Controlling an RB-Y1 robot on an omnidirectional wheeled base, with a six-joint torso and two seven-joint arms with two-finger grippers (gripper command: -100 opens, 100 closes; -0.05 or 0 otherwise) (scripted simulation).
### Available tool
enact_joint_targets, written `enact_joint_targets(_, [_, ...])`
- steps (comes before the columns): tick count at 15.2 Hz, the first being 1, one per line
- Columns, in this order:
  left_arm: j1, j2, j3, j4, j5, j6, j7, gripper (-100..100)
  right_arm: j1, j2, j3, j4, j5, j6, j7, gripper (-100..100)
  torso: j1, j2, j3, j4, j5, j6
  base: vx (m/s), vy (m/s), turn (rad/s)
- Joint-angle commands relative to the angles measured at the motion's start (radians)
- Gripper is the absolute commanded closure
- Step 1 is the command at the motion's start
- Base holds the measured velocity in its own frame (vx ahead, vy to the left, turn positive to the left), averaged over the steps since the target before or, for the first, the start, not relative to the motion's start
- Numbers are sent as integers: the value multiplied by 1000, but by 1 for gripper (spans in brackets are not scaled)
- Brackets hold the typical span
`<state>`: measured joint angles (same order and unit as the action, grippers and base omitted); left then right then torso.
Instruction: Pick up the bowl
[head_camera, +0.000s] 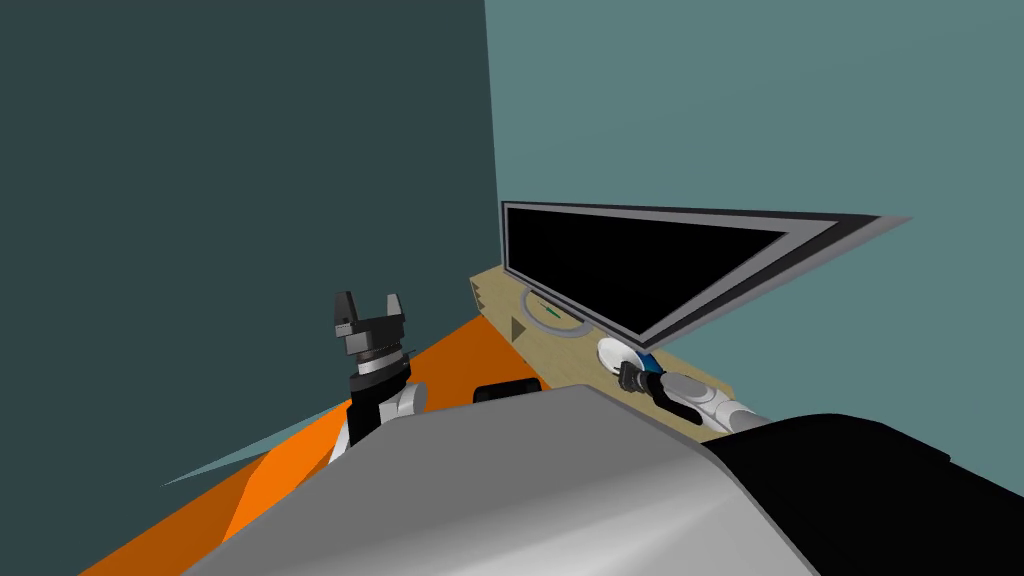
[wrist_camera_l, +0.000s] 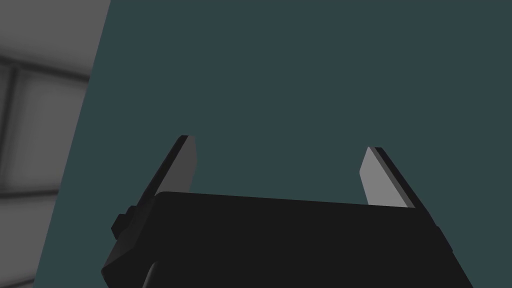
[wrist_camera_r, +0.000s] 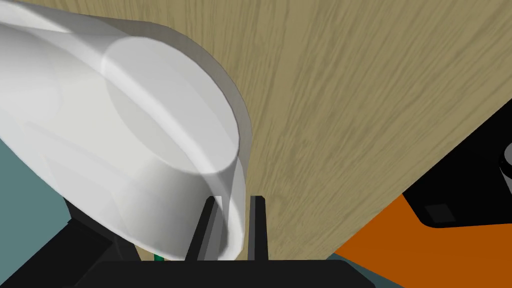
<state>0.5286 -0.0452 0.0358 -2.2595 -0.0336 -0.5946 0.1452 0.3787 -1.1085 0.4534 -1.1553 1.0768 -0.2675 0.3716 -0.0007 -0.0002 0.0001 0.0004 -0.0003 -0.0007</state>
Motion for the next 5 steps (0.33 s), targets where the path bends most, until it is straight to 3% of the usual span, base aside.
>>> enact_joint_targets(1, [0, 0, 0, 0, 0, 0, 0, 0, 0, 0, 0, 0, 0, 0, 0, 100, 0, 0, 0, 0, 0, 0, 0, 0, 0])
enact_joint_targets(2, [0, 0, 0, 0, 0, 0, 0, 0, 1, -32, -10, -14, -3, -22, -9, 100, 0, 0, 0, 0, 0, 0, -22, 32, -87])
enact_joint_targets(5, [0, 0, 0, 0, 0, 0, 0, 0, 7, -41, -12, -23, -4, -21, -11, 100, 6, 3, 1, 0, 3, 1, -24, 52, -78])
